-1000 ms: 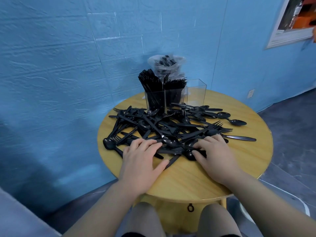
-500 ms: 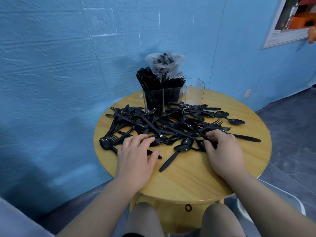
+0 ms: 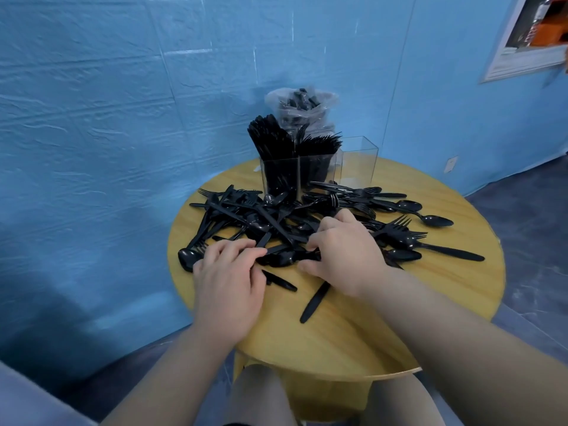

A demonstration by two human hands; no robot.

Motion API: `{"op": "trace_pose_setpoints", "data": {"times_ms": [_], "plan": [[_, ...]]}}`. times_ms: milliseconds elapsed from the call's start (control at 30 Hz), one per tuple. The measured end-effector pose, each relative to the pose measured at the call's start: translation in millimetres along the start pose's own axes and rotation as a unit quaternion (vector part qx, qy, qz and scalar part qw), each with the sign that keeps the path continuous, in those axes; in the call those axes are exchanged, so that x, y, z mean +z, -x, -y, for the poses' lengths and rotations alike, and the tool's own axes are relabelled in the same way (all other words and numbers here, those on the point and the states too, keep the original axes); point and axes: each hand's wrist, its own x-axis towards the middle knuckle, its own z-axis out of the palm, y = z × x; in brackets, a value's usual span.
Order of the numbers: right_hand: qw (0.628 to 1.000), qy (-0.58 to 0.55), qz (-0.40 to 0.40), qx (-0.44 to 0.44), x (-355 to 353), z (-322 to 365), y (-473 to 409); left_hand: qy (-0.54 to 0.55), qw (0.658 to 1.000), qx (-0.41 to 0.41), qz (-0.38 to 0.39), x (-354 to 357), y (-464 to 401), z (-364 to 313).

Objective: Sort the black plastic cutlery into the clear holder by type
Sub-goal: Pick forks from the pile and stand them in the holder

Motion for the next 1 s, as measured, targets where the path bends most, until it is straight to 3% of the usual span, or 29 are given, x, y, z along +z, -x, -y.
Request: {"op": "trace_pose_setpoints", "data": {"times_ms": [133, 233, 300, 433, 500, 667, 767, 900, 1000], "plan": [[0.998, 0.013, 0.067, 0.009, 3.6, -2.6, -10.7, -0.016, 0.996, 0.039, 0.077, -4.3, 0.8, 7.0], [0.998, 0.027, 0.056, -0.008, 6.5, -2.8, -9.0, -0.020, 0.983, 0.078, 0.167, -4.4, -3.1, 1.7], [0.999, 0.026, 0.032, -0.020, 7.4, -3.1, -6.3, -0.011, 0.979, 0.086, 0.185, -4.9, -5.2, 1.9], [0.997, 0.005, -0.048, -0.061, 7.5, -11.7, -2.2, -0.006, 0.978, 0.099, 0.186, -6.2, -4.6, 2.5], [0.990, -0.056, -0.114, -0.052, 1.9, -17.0, 2.5, -0.005, 0.979, 0.103, 0.178, -5.0, -6.4, 2.1], [0.967, -0.190, -0.170, -0.015, -19.9, -20.8, 15.0, 0.020, 0.995, 0.072, 0.069, -6.3, -15.7, 3.0], [0.939, -0.279, -0.201, 0.022, -33.3, -13.9, 17.5, 0.037, 0.994, 0.098, 0.026, -11.3, -25.2, -1.9], [0.887, -0.398, -0.218, 0.092, -51.7, -2.8, 12.5, 0.039, 0.988, 0.142, 0.041, -22.7, -37.0, -20.9], [0.825, -0.513, -0.197, 0.134, -58.6, 2.3, 8.7, 0.027, 0.986, 0.153, 0.057, -22.7, -38.8, -29.7]]}}
